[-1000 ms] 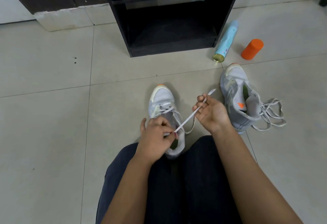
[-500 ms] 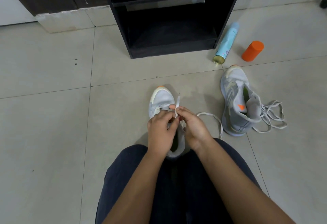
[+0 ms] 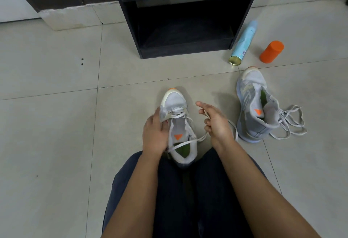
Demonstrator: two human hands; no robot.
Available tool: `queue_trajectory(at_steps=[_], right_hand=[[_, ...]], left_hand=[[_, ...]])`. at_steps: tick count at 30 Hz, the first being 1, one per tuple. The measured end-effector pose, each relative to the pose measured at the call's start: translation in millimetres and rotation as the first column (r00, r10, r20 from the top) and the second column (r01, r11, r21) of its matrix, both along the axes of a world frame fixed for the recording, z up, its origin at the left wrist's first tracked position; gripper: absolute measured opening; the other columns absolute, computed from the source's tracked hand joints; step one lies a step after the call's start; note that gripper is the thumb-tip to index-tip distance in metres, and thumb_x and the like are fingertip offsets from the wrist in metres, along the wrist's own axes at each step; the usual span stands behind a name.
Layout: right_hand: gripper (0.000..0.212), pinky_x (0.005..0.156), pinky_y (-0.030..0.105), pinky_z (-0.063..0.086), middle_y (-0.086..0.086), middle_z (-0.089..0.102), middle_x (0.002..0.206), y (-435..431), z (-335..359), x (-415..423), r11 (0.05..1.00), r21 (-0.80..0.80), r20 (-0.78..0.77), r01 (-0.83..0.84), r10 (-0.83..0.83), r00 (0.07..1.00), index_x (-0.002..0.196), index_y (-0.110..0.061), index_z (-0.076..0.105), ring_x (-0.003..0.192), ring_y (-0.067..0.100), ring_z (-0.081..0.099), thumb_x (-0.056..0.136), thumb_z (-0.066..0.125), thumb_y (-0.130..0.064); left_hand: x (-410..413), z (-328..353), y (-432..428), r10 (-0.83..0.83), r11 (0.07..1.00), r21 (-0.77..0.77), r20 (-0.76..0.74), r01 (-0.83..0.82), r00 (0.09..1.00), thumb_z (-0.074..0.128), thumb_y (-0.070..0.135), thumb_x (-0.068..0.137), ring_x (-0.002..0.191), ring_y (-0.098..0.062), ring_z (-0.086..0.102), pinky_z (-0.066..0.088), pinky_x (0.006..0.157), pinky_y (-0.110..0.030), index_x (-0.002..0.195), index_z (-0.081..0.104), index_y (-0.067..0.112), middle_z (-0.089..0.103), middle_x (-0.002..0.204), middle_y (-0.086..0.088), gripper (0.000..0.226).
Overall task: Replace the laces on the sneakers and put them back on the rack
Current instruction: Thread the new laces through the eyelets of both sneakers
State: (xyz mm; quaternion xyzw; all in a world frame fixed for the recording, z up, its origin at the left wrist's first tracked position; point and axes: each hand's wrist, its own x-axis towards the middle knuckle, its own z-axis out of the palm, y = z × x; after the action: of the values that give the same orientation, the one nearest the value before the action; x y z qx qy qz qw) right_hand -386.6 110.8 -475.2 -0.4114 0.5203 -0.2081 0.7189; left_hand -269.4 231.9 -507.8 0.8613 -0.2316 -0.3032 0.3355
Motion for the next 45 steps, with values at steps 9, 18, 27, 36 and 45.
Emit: queue_trajectory(at_steps=[9,18,27,36,45], right_hand=[[0.017,0.039,0.013,0.025,-0.003,0.06,0.086,-1.1,-6.2,2.7,0.998,-0.05,-0.028,-0.046,0.045,0.999,0.099,-0.015,0.073,0.045,0.004,0.027,0.091,0.058,-0.012],[0.013,0.049,0.015,0.037,-0.002,0.068,0.076,-1.7,-13.5,1.2,0.999,-0.01,0.034,-0.031,0.031,0.999,0.094,-0.015,0.069,0.052,0.007,0.044,0.092,0.059,-0.007],[0.017,0.054,0.012,0.04,-0.001,0.071,0.084,-7.5,-12.8,-2.0,0.994,-0.102,-0.014,-0.031,0.03,0.999,0.103,-0.011,0.068,0.059,0.004,0.052,0.093,0.056,-0.006],[0.009,0.085,0.032,0.051,-0.009,0.069,0.088,4.9,-35.7,16.3,0.845,-0.436,-0.361,-0.309,0.15,0.92,0.078,-0.03,0.072,0.09,0.013,0.063,0.081,0.073,-0.022],[0.005,0.099,0.03,0.026,-0.017,0.05,0.127,25.1,-42.2,37.9,0.699,-0.437,-0.701,-0.566,0.13,0.702,0.083,-0.037,0.074,0.125,0.013,0.033,0.081,0.07,-0.035]], left_hand=[[1.5,-3.2,-0.4,-0.073,0.98,0.194,0.14,0.045,0.988,0.046,0.024,0.096,0.114,-0.03,0.05,0.043,0.093,-0.041,0.133,0.047,0.021,0.05,0.127,-0.008,0.037],[3.5,6.4,-13.4,-0.119,0.952,0.302,0.218,0.049,0.969,0.038,0.024,0.098,0.098,-0.032,0.056,0.042,0.082,-0.039,0.109,0.051,0.004,0.057,0.11,-0.015,0.026],[-37.2,42.9,-11.6,-0.516,0.85,0.316,0.339,0.421,0.787,0.05,0.041,0.092,0.104,-0.019,0.049,0.042,0.083,-0.034,0.09,0.072,0.025,0.055,0.103,0.005,0.028],[4.1,3.0,-19.0,0.04,0.99,0.131,0.051,-0.047,0.998,0.066,0.041,0.083,0.09,-0.017,0.061,0.041,0.073,-0.026,0.103,0.062,0.02,0.064,0.1,0.003,0.029],[12.3,-7.6,-14.3,0.194,0.98,-0.026,-0.126,-0.199,0.973,0.06,0.013,0.084,0.061,-0.016,0.047,0.036,0.058,-0.028,0.076,0.067,-0.006,0.063,0.075,-0.024,0.021]])
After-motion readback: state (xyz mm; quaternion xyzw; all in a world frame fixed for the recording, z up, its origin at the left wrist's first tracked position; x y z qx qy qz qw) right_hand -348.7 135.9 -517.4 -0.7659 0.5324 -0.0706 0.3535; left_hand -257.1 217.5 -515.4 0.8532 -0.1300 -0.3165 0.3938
